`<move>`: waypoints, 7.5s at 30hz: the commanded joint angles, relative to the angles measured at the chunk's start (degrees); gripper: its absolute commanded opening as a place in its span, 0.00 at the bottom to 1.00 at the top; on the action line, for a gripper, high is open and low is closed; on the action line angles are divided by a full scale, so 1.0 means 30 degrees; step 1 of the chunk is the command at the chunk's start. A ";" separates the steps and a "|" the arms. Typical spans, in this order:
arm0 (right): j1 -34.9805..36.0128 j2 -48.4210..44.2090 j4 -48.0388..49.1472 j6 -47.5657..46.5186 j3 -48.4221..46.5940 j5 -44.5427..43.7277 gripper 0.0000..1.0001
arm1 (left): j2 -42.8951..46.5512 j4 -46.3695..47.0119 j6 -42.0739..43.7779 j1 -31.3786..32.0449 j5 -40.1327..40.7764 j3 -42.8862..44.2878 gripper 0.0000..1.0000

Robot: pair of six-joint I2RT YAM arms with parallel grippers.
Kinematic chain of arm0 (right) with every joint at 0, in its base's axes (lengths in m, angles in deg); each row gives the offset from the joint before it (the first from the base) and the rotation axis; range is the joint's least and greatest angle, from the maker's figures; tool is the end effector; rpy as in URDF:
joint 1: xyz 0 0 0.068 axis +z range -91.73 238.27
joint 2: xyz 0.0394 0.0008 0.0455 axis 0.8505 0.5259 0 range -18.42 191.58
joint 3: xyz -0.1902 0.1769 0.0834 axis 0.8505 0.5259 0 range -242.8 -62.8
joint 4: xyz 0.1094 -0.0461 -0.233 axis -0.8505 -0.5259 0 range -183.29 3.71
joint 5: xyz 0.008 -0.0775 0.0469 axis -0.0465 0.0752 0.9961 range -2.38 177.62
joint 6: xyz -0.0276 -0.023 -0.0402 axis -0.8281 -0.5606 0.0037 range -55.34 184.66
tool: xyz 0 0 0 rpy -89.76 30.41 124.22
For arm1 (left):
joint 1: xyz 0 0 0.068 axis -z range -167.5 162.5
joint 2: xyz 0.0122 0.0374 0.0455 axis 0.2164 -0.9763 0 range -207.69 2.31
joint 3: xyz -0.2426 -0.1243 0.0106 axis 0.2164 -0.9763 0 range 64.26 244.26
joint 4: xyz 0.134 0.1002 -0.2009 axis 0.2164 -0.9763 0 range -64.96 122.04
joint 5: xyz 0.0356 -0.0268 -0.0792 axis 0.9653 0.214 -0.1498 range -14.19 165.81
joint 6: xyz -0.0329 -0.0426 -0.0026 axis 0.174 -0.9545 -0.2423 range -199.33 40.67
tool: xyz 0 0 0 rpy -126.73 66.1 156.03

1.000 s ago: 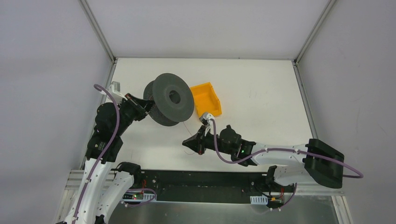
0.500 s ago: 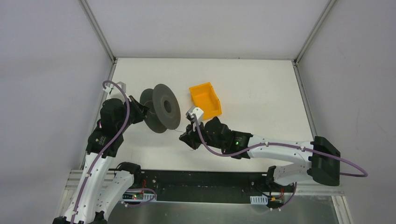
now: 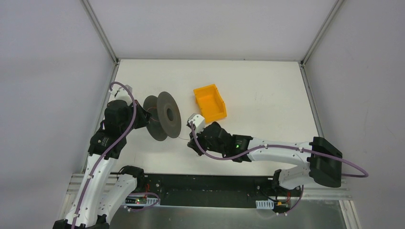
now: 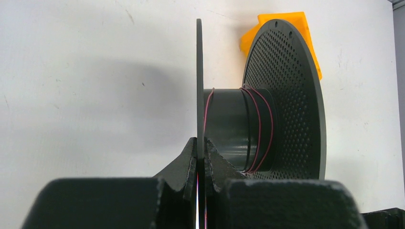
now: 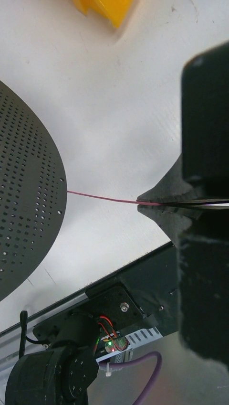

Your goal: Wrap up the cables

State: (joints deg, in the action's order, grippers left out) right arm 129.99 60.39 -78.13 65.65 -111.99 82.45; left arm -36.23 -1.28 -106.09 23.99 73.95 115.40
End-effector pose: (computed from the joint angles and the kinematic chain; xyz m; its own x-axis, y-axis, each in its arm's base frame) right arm 0.1013 0.2965 0.2636 -0.1306 -0.3405 -0.9311 -0.9173 0.3980 -0.0168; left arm 0.1389 -0.0294 0.3512 -0.4127 -0.3754 -0.8299 0.0483 0.9008 -0.4314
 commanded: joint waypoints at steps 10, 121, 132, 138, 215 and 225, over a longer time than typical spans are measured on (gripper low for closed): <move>0.0021 0.1005 0.1854 -0.0790 0.1046 -0.1534 0.00 | 0.0213 0.1278 -0.1125 -0.0283 -0.0346 0.1513 0.00; -0.7329 -0.3339 -0.8376 -1.4100 -0.2818 1.1659 0.09 | -0.4421 -0.2348 1.5255 0.4470 -1.3207 0.2665 0.00; -0.8463 -0.4796 -0.3708 -1.0587 0.0557 1.3436 0.00 | -0.4366 -0.0318 1.3028 0.3015 -1.6800 0.2909 0.00; -0.8440 -0.5488 0.3907 -0.7579 0.3704 1.3659 0.00 | -0.4464 0.2238 0.9992 0.1506 -1.8645 0.2332 0.00; -0.8680 -0.7799 1.0084 0.7126 0.5403 0.8529 0.30 | -0.2201 1.4183 -0.1567 -0.1539 -1.9224 -0.2579 0.00; -0.9106 -0.9385 0.7097 0.6121 0.5041 0.7575 0.32 | -0.2406 1.3786 -0.1346 -0.1542 -1.9529 -0.2373 0.00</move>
State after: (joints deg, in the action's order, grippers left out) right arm 102.94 35.27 -54.24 86.07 -95.68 106.27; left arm -43.47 38.57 -111.18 19.90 16.05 105.12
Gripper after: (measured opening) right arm 0.305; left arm 0.009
